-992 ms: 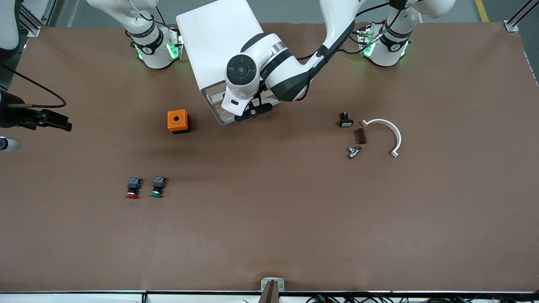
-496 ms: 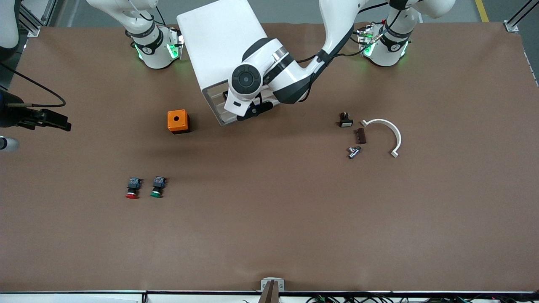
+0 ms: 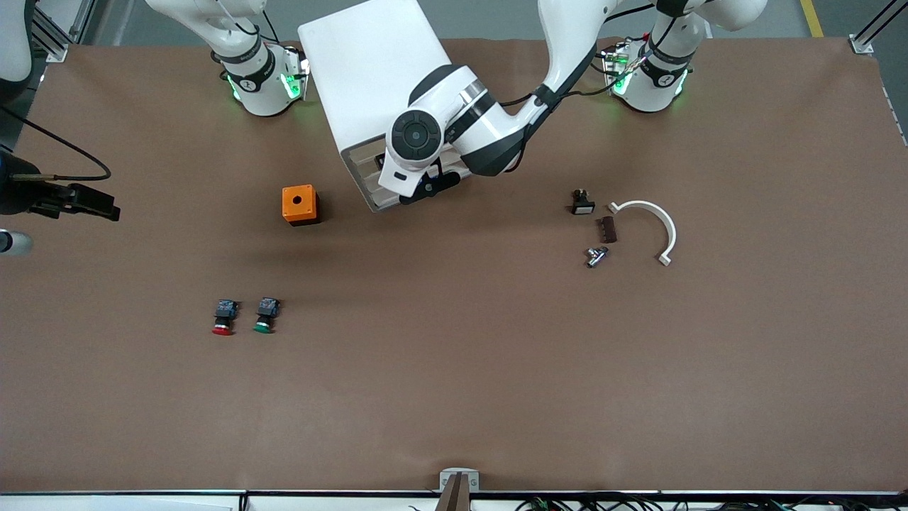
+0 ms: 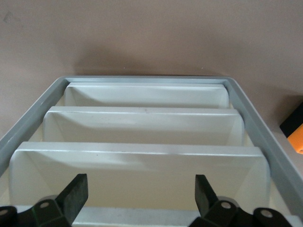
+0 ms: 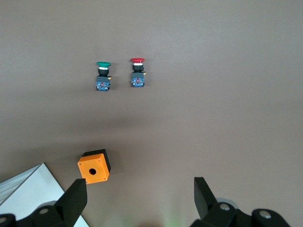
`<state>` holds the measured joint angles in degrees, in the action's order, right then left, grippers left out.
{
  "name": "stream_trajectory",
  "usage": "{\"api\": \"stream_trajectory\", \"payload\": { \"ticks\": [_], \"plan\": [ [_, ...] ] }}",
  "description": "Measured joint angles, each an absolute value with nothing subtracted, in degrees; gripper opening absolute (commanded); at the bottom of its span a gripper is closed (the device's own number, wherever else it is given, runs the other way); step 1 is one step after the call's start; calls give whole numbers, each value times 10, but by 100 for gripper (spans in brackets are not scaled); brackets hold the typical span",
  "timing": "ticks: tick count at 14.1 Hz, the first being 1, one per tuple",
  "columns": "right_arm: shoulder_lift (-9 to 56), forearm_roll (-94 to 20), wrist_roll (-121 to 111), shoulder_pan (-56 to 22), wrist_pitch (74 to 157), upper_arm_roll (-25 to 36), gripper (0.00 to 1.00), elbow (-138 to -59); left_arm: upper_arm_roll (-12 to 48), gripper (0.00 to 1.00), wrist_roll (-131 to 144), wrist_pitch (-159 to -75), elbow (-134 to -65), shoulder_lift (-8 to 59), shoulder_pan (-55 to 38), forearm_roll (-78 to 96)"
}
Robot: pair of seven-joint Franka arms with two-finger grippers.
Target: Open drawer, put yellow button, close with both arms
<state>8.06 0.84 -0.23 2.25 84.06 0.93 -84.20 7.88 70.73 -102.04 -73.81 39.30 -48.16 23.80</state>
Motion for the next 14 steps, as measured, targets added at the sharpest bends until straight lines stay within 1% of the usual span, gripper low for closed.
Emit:
{"api": "stream_trajectory", "payload": {
  "ticks": [4,7,11,14],
  "plan": [
    [81,8,-2,23,841,9,100,-842,78,99,708,-1021,-730,386,-443,240],
    [81,8,-2,27,840,11,100,-842,77,99,708,-1021,-722,363,-408,240],
    [81,8,-2,29,840,10,100,-830,73,99,687,-1013,-717,298,-341,231],
    [80,5,-2,29,838,10,100,-817,72,99,608,-955,-713,228,-261,211]
  ]
}}
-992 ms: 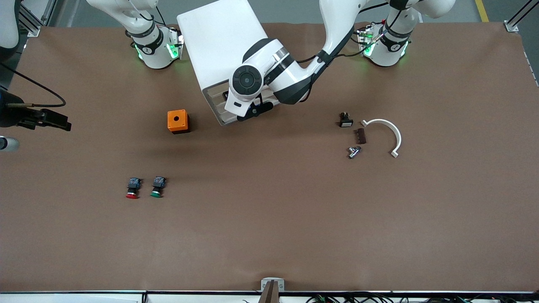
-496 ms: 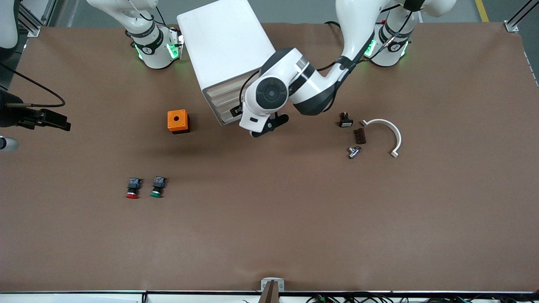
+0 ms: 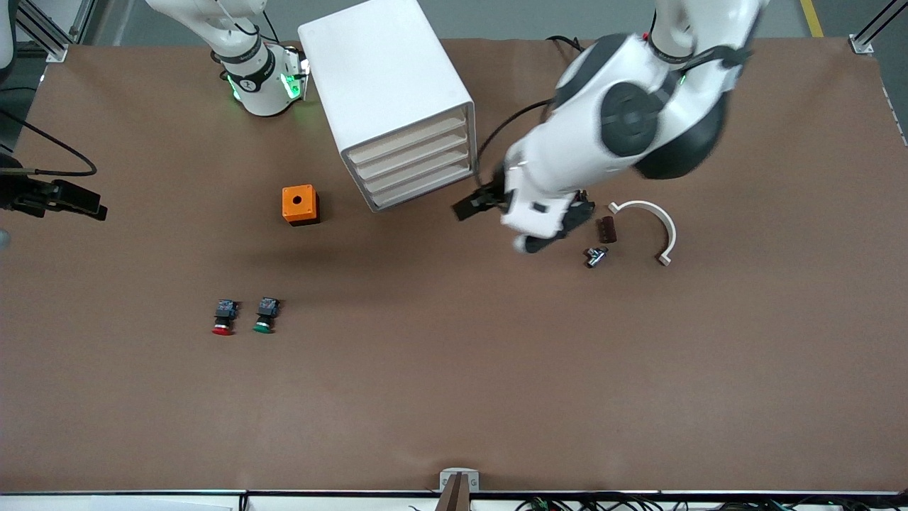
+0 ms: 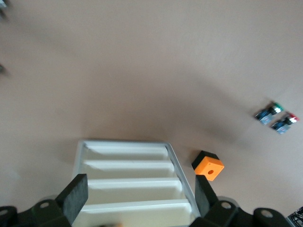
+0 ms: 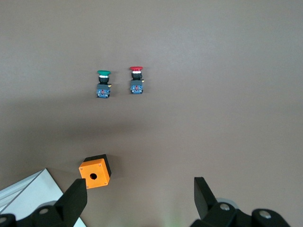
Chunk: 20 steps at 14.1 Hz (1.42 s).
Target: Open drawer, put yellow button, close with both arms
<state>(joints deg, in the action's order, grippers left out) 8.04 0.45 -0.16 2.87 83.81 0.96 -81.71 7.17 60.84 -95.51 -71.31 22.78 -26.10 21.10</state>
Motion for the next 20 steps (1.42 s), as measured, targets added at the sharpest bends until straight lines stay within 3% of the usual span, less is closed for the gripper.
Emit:
{"api": "stream_trajectory", "payload": {
  "ticks": [4,8,14,20],
  "plan": [
    [78,-2,-2,29,820,10,100,-815,70,99,459,-846,-715,143,-148,192],
    [52,-6,-2,29,796,10,100,-815,70,99,335,-778,-725,124,-77,125],
    [28,-12,-2,29,774,8,100,-822,57,99,161,-740,-735,119,0,75],
    [15,-12,-2,29,775,6,100,-841,11,99,93,-770,-837,77,-31,28]
  ]
}}
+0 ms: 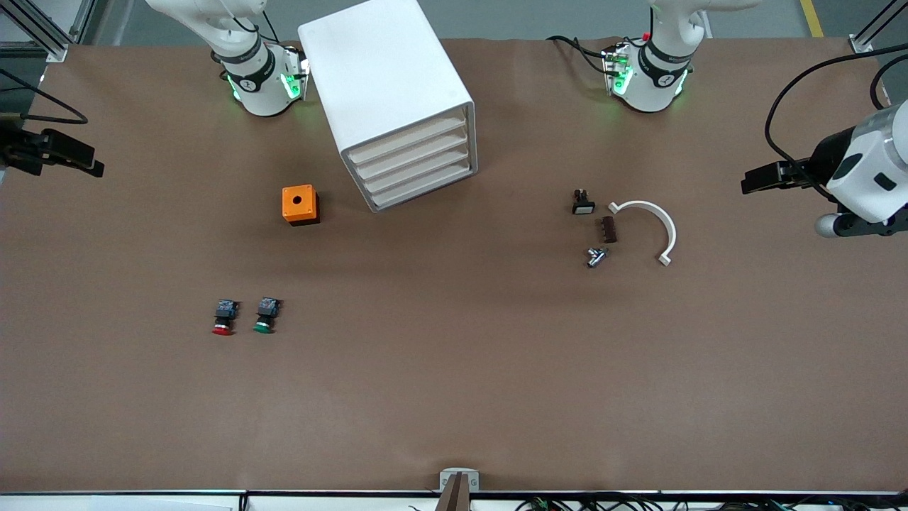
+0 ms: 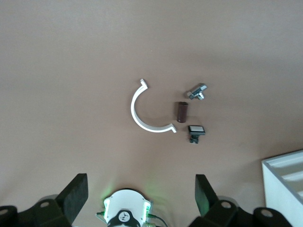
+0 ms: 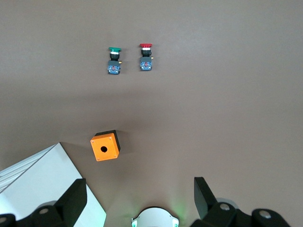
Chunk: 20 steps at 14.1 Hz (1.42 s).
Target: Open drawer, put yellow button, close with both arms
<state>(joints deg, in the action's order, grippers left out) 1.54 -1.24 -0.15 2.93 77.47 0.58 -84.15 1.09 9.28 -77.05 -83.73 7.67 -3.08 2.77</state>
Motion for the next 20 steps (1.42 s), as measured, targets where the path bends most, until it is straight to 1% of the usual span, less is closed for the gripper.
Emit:
{"api": "stream_trajectory", "payload": {
  "ticks": [4,6,8,12,17,20],
  "plan": [
    [10,-12,-2,23,777,11,100,-848,6,99,92,-883,-961,18,-37,22],
    [8,-12,-2,14,778,21,100,-848,2,99,92,-923,-996,-5,-36,22],
    [7,-12,-2,14,780,24,100,-849,0,99,92,-951,-1000,-16,-36,14],
    [-3,-13,-2,12,787,25,100,-857,0,99,91,-975,-969,-14,-36,11],
    [-54,-13,-2,10,835,21,100,-921,0,99,91,-989,-933,4,-37,11],
    [-67,-13,-2,9,840,9,100,-930,0,99,91,-990,-930,6,-40,11]
  ]
}}
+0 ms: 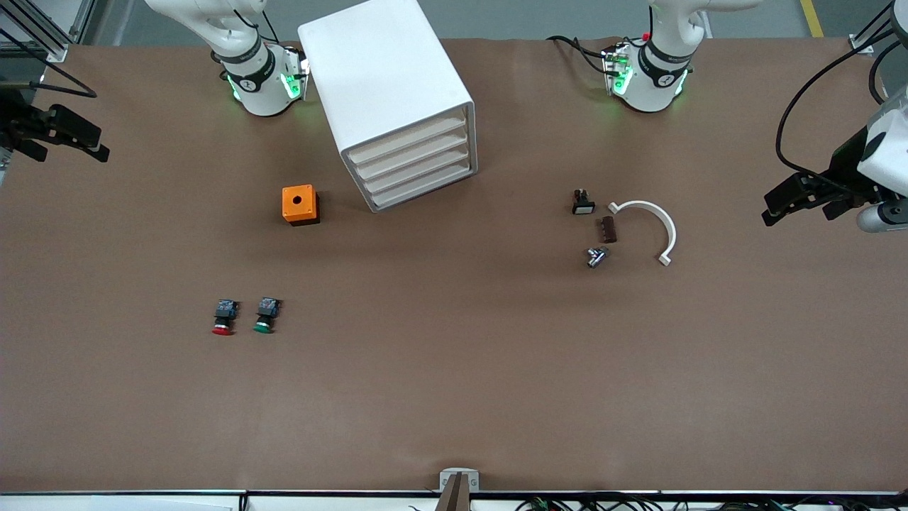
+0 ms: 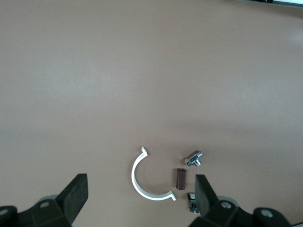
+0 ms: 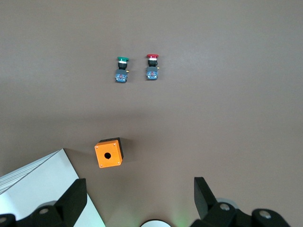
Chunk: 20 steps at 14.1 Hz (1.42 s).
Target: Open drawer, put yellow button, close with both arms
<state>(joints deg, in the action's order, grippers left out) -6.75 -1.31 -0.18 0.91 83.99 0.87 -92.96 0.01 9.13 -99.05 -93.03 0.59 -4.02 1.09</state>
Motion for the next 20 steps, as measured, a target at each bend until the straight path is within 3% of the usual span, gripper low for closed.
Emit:
{"api": "stream_trajectory", "payload": {
  "ticks": [9,15,20],
  "plan": [
    [-72,-13,-2,9,861,8,100,-937,-2,99,91,-987,-903,6,-41,11],
    [-116,-13,-2,9,905,8,100,-1001,-2,100,91,-957,-873,31,-43,11],
    [-122,-13,-2,9,903,8,100,-998,0,100,91,-954,-866,33,-46,11]
  ]
}}
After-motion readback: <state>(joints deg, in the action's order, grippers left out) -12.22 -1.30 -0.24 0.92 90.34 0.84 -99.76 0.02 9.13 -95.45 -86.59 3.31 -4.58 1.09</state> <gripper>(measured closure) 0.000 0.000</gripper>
